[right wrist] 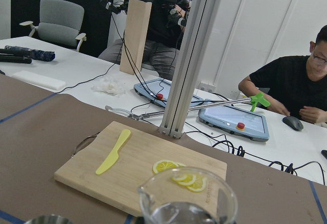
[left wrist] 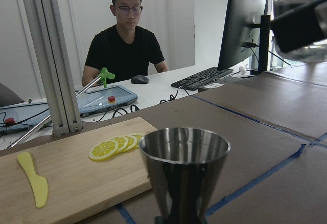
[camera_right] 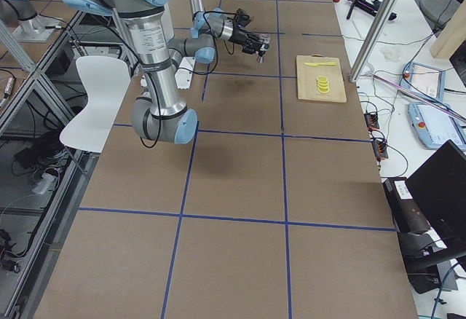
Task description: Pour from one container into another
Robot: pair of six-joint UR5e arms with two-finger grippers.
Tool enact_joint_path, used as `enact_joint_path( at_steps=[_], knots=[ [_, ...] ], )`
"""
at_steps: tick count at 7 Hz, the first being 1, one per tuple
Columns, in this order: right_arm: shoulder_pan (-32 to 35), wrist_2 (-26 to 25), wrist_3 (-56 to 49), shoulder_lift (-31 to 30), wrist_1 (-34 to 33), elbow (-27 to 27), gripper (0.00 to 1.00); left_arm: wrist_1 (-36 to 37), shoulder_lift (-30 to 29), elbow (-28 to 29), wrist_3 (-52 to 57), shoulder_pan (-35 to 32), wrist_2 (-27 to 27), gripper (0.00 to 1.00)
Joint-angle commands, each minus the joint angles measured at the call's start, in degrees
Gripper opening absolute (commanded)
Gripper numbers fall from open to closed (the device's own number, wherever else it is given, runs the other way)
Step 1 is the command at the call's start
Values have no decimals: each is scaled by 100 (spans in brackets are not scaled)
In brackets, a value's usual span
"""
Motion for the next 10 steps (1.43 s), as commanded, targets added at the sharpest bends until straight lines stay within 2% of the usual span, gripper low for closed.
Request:
enact_joint_path(
  at_steps=[1,4,10],
  knots=[
    [-2,68,-79,8,-16,-9,0,-237,-16,60,-16,88,241,0],
    [-2,183,-238,148,-385,-9,0,-371,-69,201,-25,193,523,0],
    [-11,236,-572,455,-1069,-18,0,-371,-253,324,-24,211,489,0]
  ],
)
